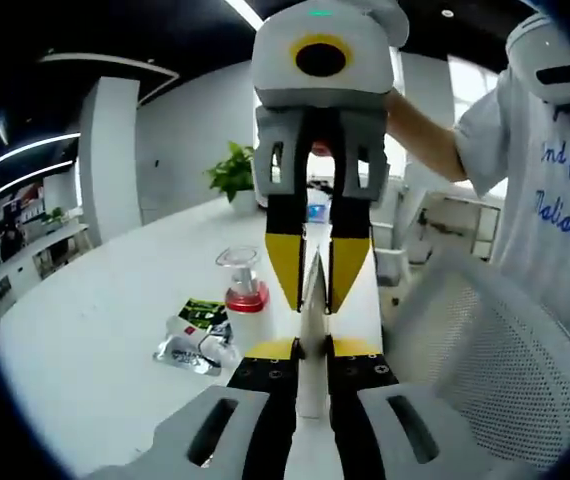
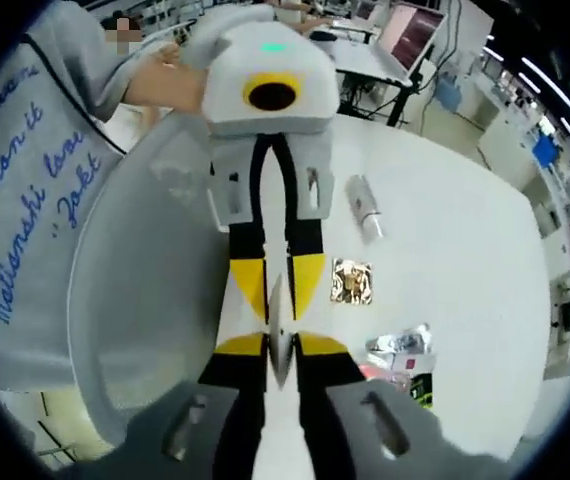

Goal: Arrange the skincare products in the storage area until every visible bottle or jar stands upright without overlapping.

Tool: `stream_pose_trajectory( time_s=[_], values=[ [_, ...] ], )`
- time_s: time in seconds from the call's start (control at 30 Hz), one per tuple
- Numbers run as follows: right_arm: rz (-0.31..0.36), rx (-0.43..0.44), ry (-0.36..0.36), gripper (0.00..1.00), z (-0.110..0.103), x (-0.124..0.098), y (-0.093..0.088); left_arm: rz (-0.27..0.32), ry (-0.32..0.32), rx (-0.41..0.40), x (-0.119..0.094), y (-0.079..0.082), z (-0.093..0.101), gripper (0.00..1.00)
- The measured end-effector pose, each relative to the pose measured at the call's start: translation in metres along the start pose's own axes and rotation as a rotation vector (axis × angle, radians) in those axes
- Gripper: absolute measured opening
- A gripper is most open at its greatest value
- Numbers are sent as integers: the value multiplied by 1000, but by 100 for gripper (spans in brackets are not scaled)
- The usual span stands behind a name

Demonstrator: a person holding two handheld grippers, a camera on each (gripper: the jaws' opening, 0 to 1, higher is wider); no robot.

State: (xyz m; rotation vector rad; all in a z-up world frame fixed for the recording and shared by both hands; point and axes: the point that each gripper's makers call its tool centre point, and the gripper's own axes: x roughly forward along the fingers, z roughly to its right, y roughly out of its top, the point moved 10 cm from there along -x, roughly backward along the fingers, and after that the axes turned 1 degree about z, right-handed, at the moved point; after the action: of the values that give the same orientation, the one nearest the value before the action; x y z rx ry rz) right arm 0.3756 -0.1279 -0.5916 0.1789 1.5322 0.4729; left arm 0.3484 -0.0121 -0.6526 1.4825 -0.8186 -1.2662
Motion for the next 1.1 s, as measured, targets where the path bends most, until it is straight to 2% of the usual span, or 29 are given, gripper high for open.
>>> stream_pose_trajectory(
  time_s=[0.37,0.73,0.9,1.1],
  values=[
    [-71,-19,16,8,9,3,11,-11,16,10,1,2,-3,6],
    [-92,-42,29,5,26,3,13,-9,35,17,1,2,-16,9],
    [-86,-36,25,5,32,4,12,-1,45,5,1,-1,-23,10],
    [-86,-39,22,5,34,4,13,-49,38,3,6,-13,-30,13]
  ],
)
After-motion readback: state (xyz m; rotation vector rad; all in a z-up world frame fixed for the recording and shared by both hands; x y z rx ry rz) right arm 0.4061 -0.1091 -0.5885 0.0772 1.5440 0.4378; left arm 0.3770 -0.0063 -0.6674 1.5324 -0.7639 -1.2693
